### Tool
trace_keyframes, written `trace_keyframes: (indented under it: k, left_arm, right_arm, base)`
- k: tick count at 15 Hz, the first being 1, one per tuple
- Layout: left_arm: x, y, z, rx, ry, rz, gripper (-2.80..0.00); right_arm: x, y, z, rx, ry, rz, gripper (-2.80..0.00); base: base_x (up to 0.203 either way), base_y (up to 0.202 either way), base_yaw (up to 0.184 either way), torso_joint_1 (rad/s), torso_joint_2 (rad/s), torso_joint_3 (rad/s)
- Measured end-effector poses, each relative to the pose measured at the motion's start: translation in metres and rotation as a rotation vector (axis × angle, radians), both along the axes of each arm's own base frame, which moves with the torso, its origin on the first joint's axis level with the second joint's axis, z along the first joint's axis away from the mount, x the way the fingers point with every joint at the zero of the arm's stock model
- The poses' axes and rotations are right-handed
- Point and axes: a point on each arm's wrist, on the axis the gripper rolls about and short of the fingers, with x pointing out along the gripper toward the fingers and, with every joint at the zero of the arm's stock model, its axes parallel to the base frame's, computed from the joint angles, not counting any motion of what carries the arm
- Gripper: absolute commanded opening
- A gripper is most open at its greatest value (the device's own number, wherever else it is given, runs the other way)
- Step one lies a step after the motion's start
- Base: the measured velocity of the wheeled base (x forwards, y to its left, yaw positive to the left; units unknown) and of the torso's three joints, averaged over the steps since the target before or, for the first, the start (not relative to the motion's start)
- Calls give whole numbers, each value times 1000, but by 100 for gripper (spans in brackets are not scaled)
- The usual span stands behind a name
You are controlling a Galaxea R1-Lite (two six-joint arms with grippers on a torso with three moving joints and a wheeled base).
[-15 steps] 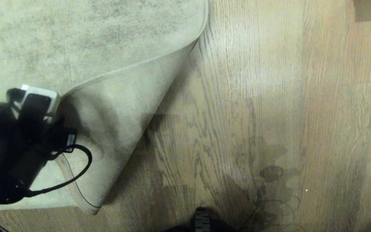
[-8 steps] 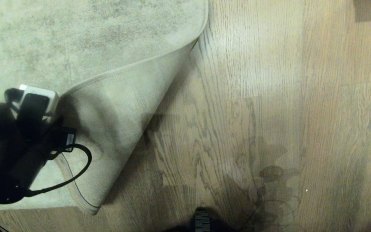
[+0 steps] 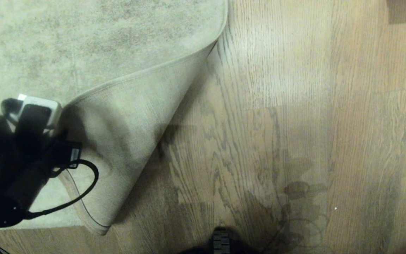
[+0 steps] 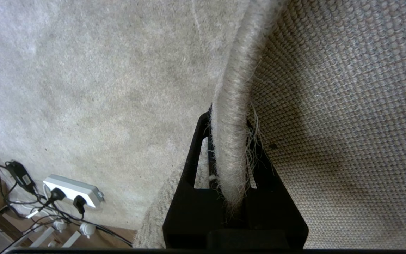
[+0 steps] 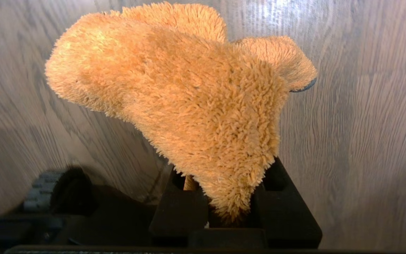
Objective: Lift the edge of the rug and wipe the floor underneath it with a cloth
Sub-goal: Wipe the floor under the carpet with a rag
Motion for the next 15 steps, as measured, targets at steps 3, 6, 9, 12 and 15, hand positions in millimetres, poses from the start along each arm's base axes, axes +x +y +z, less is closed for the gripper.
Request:
trace_keyframes:
  k: [3, 6, 9, 12, 15]
  left_arm:
    - [-3, 1, -2, 1, 4, 3, -280]
    - [-6, 2, -3, 0, 5, 3, -280]
    - [-6, 2, -2, -1, 3, 2, -280]
    - [-6, 2, -1, 0, 0, 2, -280]
    - [-6, 2, -1, 1, 0, 0, -280]
  right_arm:
    - [-1, 0, 2, -31, -3, 12, -280]
    - [-5, 3, 22, -36, -30, 112, -280]
    - [1, 5, 52, -50, -3, 242, -280]
    - [20, 9, 89, -83, 51, 388, -280]
    - [48, 11, 115, -114, 120, 522, -280]
  base:
    - [0, 0, 0, 0, 0, 0]
    - [0, 0, 0, 0, 0, 0]
    - [0, 0, 0, 0, 0, 0]
    - [0, 0, 0, 0, 0, 0]
    - [0, 0, 0, 0, 0, 0]
